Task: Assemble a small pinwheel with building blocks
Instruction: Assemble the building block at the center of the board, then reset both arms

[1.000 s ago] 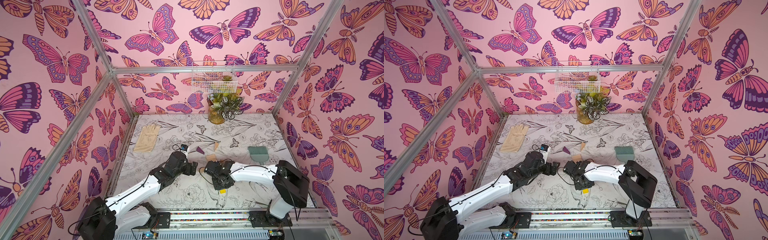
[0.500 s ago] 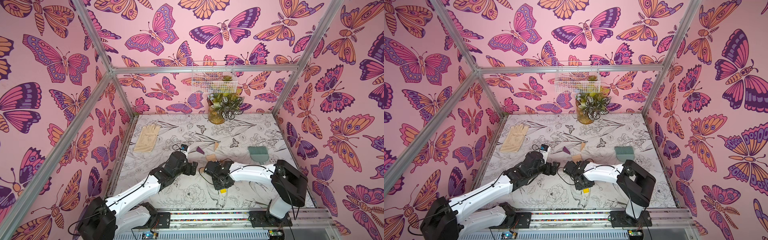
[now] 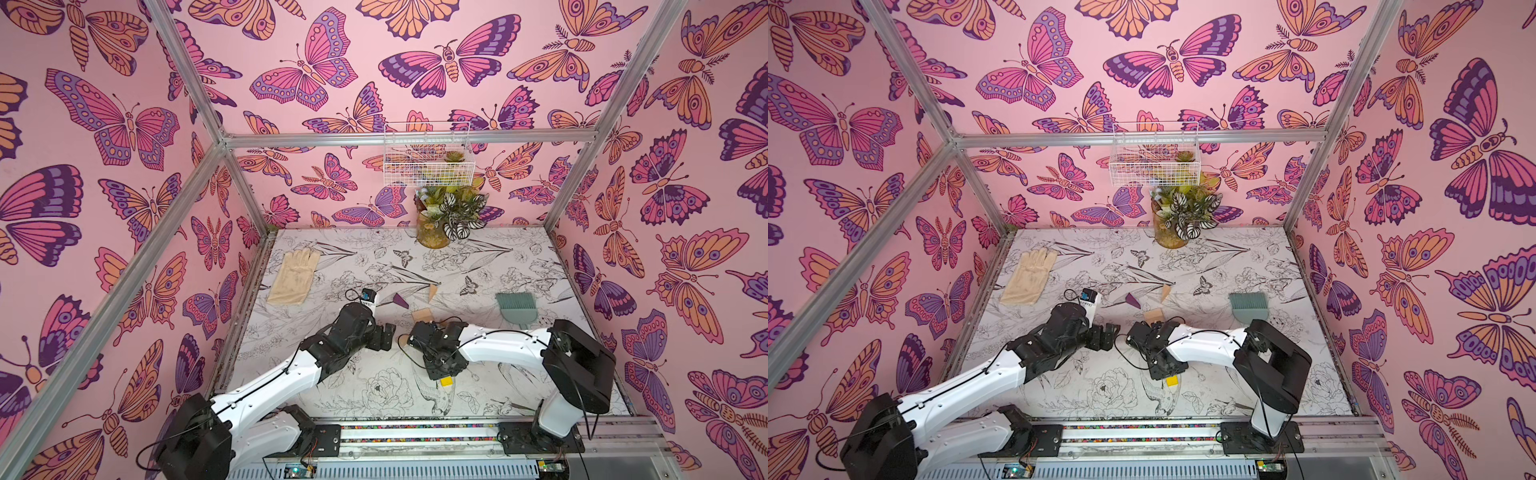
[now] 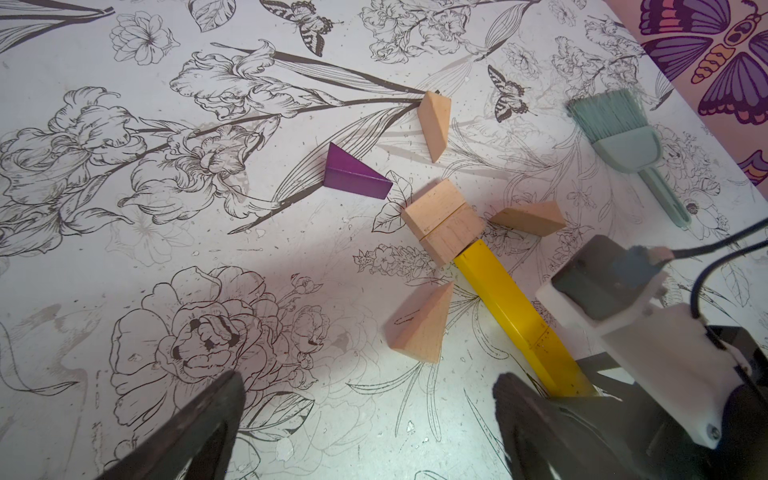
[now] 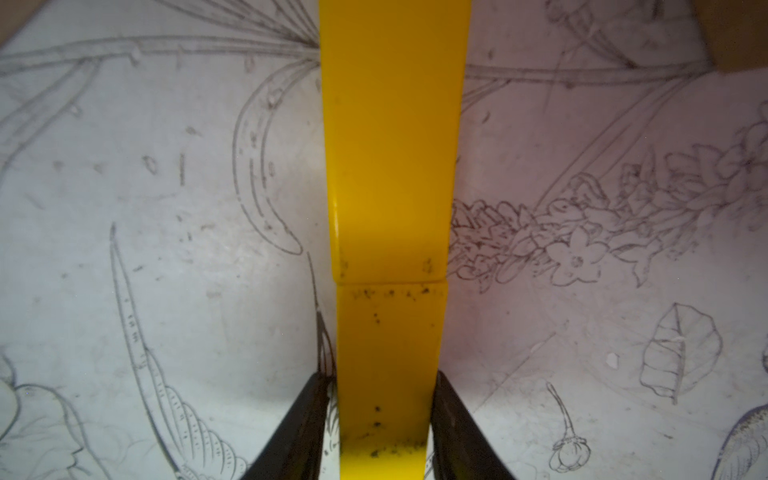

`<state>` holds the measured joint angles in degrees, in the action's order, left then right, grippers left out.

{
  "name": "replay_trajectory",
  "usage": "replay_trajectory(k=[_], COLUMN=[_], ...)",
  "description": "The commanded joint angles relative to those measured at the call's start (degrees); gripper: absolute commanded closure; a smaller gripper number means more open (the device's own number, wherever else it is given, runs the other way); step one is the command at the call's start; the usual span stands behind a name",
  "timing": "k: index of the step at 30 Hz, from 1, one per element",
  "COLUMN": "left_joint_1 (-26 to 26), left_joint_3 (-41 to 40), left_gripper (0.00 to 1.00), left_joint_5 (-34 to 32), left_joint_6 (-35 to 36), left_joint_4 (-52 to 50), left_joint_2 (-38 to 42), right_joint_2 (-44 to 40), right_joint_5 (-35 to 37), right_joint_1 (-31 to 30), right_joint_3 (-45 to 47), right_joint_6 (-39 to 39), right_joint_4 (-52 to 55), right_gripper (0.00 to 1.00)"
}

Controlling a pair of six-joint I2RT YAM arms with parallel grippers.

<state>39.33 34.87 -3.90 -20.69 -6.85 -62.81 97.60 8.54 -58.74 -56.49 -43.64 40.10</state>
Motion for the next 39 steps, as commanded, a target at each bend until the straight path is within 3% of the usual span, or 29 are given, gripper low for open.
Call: replay_trajectory(k=[1,15,25,33,39], left_joint_1=[-0.40,-0.35,-0.60,-2.75,-8.02], left_joint_3=[-1.08,-1.12,-0.33,0.00,0.88], left_gripper=[0.03,0.03,0.03,0.02,0.00], left_joint_5=[0.43,0.29,-1.11,-1.59,-2.92], left_joint_6=[-0.41,-0.49,0.42,1.62,4.54], left_joint_4=[1.01,1.04,1.06,0.65,-0.37], left_joint_2=[-0.11,-0.12,1.67,3.92,6.69], right_joint_2=[0.13,-0.69,-13.10,-18.49,-22.88], right_joint_5=[0.58,1.65,6.28,5.91,3.55], right_joint_1=[0.16,0.12,1.78,11.86,25.26], right_joint_3=[-1.25,-1.34,-5.16,-5.65,-4.28], right_joint_6=[0.40,-0.31,1.41,7.95,14.08], right_joint_4=[0.47,1.44,4.45,4.54,0.16], right_gripper=[0.57,0.56,0.48,0.46,0.46])
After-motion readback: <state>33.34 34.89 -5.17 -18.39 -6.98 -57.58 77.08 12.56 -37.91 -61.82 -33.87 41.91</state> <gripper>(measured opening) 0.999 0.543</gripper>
